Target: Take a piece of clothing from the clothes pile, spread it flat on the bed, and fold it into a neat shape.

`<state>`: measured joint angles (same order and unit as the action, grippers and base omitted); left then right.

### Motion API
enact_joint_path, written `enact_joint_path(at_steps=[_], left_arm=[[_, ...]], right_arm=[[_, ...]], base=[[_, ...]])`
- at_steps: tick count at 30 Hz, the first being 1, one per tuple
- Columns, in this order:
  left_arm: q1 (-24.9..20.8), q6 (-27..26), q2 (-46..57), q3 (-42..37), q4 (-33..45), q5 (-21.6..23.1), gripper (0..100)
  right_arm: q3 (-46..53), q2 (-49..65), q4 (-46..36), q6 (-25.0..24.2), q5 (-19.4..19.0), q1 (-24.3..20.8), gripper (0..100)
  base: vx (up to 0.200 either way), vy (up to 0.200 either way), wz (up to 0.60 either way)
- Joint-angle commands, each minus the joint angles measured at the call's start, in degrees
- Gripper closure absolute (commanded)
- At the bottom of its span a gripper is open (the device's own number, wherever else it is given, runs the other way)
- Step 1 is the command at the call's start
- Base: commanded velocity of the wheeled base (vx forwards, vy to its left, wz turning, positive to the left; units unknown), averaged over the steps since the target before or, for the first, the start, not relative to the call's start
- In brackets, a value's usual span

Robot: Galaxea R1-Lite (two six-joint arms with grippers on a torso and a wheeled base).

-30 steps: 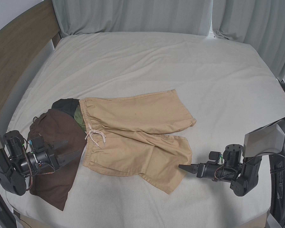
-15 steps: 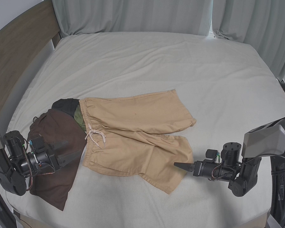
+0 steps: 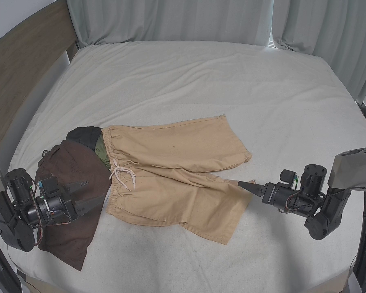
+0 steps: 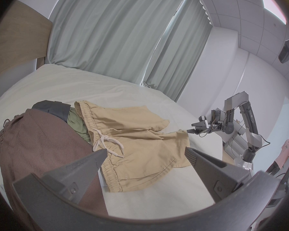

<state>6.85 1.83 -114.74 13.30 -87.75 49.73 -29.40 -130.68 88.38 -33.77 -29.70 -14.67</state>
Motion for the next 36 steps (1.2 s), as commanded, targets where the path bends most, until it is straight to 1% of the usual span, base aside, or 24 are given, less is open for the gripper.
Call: enact_joint_path(at_steps=[1,7,13,19,23,25,26,30,33,36], left_arm=[[0.00,-0.42,-0.84,-0.03,-0.05,0.02,0],[0.00,-1.48,-1.98,-0.03,-0.41,0.02,0],[0.00,-1.56,-2.07,-0.03,-0.49,0.02,0],[-0.08,-1.65,-2.07,-0.12,-0.49,0.02,0],[-0.52,-1.65,-2.16,-0.29,-0.49,-0.07,0],[-0.61,-1.65,-2.16,-0.29,-0.49,-0.16,0],[-0.87,-1.65,-2.16,-0.38,-0.49,-0.16,0],[-0.87,-1.65,-2.16,-0.38,-0.58,-0.16,0],[-0.87,-1.74,-2.16,-0.38,-0.58,-0.16,0],[-1.14,-1.74,-2.16,-0.47,-0.49,-0.24,0]], right_arm=[[-0.39,0.78,0.04,0.02,-0.01,0.87,0],[-0.30,-0.89,-0.05,0.11,0.08,1.04,0],[-0.39,-5.28,-0.05,0.11,0.08,2.45,0],[-2.76,-9.24,-0.05,-0.51,-0.01,3.42,0],[-4.87,-9.59,0.04,-6.31,0.08,3.50,0],[-5.14,-9.59,0.04,-7.01,0.08,3.50,0],[-6.19,-9.59,-0.05,-10.53,0.96,3.42,0],[-6.72,-9.85,-0.05,-13.17,2.01,3.06,0],[-7.69,-10.64,-0.05,-13.43,2.27,3.06,0],[-8.30,-10.91,-0.05,-13.52,3.50,2.98,0]], base=[[0.000,0.000,0.00],[0.000,0.000,0.00],[0.000,0.000,0.00],[0.000,0.000,0.00],[0.000,0.000,0.00],[0.000,0.000,0.00],[0.000,0.000,0.00],[0.000,0.000,0.00],[0.000,0.000,0.00],[0.000,0.000,0.00]])
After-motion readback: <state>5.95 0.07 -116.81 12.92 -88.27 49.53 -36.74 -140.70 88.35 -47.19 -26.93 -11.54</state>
